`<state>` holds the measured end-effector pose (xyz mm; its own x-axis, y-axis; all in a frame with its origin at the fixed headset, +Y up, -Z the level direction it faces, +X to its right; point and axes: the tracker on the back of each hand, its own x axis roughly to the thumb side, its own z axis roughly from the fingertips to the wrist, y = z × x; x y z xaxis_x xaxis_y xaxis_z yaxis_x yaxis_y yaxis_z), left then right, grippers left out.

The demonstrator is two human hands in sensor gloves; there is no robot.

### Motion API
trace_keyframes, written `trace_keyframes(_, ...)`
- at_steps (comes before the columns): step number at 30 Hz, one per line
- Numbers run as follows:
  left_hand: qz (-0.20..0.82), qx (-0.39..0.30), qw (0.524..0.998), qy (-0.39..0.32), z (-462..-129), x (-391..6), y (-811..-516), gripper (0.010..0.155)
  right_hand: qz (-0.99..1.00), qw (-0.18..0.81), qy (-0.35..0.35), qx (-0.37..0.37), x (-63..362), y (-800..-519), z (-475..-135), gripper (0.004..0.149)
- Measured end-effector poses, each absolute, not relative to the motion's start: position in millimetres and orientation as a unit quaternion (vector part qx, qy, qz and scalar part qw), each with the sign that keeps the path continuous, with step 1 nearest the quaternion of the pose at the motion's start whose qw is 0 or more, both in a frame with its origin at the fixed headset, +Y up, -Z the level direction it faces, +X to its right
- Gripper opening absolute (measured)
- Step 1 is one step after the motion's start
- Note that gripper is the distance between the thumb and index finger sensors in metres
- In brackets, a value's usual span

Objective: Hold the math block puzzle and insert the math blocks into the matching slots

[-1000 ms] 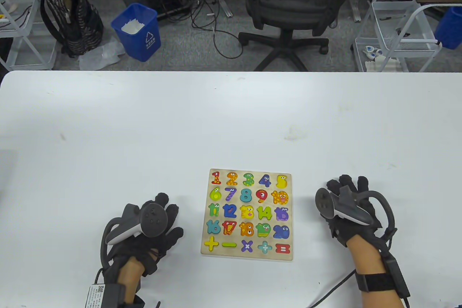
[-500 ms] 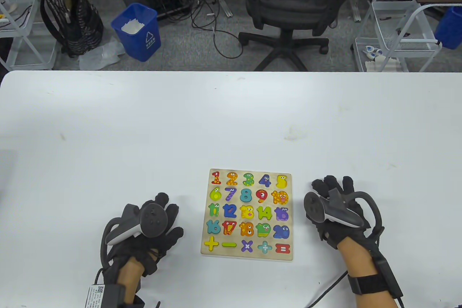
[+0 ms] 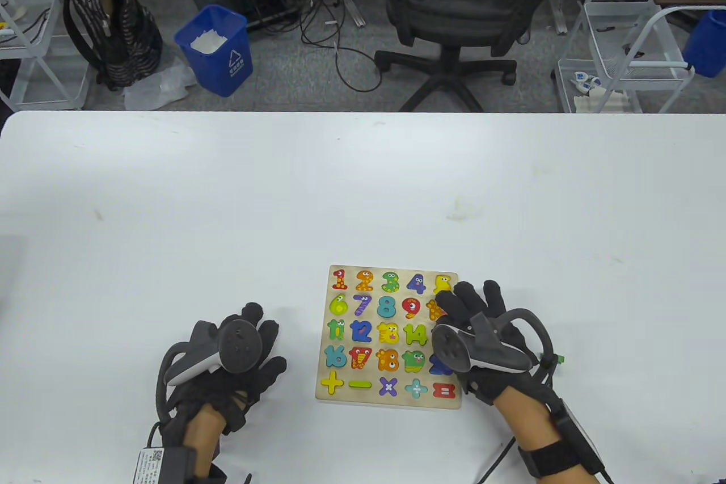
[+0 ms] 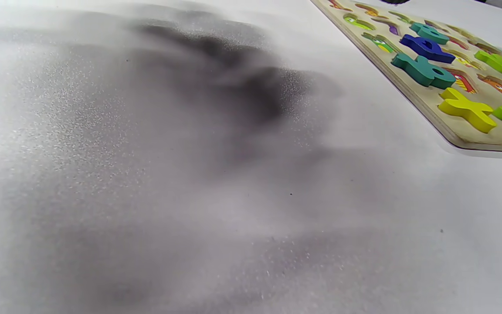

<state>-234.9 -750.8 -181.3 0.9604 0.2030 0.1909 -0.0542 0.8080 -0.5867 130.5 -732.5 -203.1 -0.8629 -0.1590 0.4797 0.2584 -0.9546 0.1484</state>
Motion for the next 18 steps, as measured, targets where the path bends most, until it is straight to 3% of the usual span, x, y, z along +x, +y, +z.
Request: trace_keyframes(18, 0.055, -0.301, 0.945, -0.115, -180, -236, -750, 0.073, -0.928, 0.109, -0.109, -0.34, 75, -735, -172, 0.055)
